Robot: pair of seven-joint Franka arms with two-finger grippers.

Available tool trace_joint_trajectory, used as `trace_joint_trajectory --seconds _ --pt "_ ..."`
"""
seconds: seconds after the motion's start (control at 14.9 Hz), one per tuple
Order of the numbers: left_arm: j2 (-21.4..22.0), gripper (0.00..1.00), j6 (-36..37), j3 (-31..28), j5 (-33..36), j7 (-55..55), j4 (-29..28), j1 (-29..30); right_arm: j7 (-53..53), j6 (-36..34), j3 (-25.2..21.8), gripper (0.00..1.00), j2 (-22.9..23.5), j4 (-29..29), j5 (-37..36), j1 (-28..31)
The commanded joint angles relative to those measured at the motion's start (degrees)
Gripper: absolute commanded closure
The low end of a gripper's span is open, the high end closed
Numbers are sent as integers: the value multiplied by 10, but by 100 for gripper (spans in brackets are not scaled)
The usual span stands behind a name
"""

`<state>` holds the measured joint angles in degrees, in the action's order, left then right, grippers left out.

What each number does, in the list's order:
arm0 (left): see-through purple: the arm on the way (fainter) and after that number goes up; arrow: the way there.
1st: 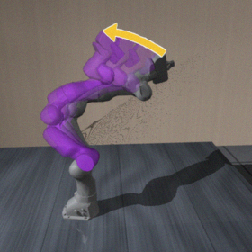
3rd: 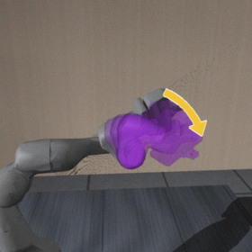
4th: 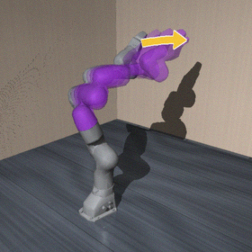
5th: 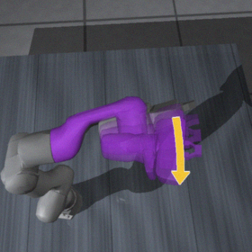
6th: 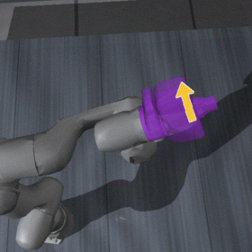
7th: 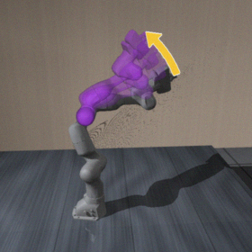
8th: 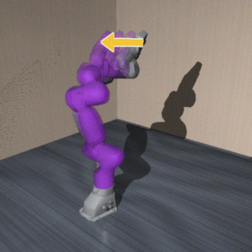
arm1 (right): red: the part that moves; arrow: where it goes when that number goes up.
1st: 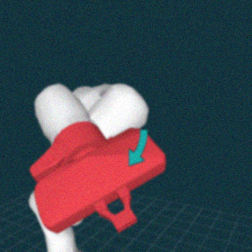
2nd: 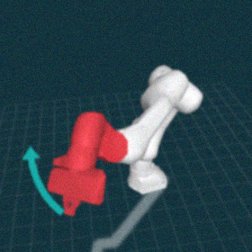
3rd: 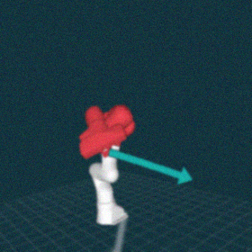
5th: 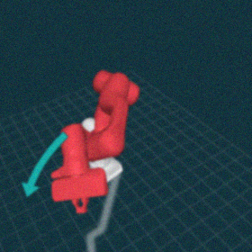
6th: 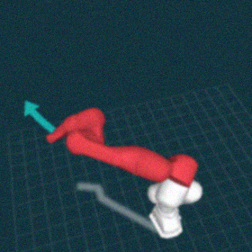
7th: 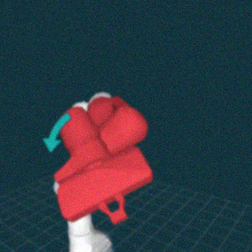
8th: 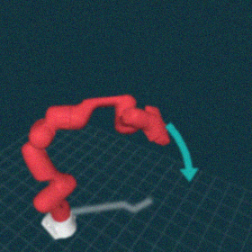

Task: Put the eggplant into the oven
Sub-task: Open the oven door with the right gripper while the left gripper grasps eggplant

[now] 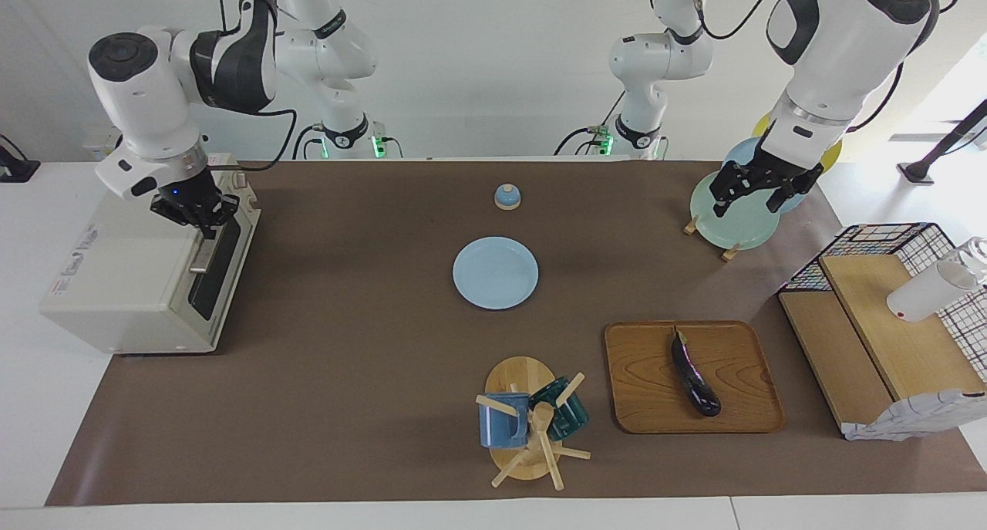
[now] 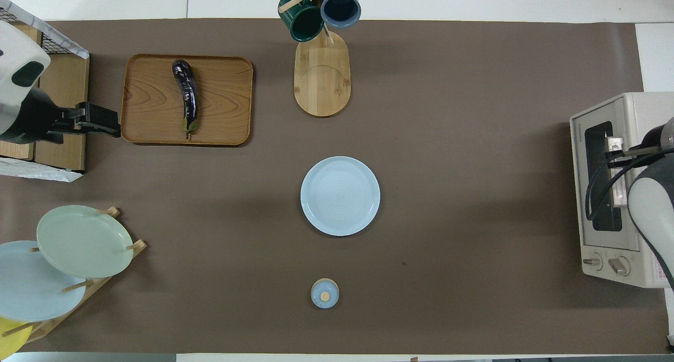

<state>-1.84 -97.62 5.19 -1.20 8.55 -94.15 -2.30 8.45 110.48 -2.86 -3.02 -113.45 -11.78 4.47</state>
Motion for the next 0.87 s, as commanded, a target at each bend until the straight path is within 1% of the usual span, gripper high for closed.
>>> trace_joint_trajectory --seconds 0.0,0.27,0.4,0.54,0.6,0.67,0.81 --pt "-56 0 -51 -2 -9 -1 8 4 -18 14 7 100 4 -12 -35 5" --pt "-150 0 -156 -2 -6 -3 13 3 -18 17 8 100 6 -34 -57 5" --pt "-186 0 -193 -2 -3 -3 14 2 -18 38 8 100 7 -43 -57 1" --pt "-216 0 -211 -2 -2 -3 26 1 -32 55 9 100 8 -53 -52 -3" --pt "-241 0 -214 -2 -2 -2 40 -2 -42 66 10 100 13 -61 -50 -16" --pt "-272 0 -219 -2 -3 -2 68 -6 -52 78 10 100 15 -65 -49 -27" --pt "-315 0 -229 -3 -1 -2 108 -13 -65 108 11 100 20 -84 -47 -31"
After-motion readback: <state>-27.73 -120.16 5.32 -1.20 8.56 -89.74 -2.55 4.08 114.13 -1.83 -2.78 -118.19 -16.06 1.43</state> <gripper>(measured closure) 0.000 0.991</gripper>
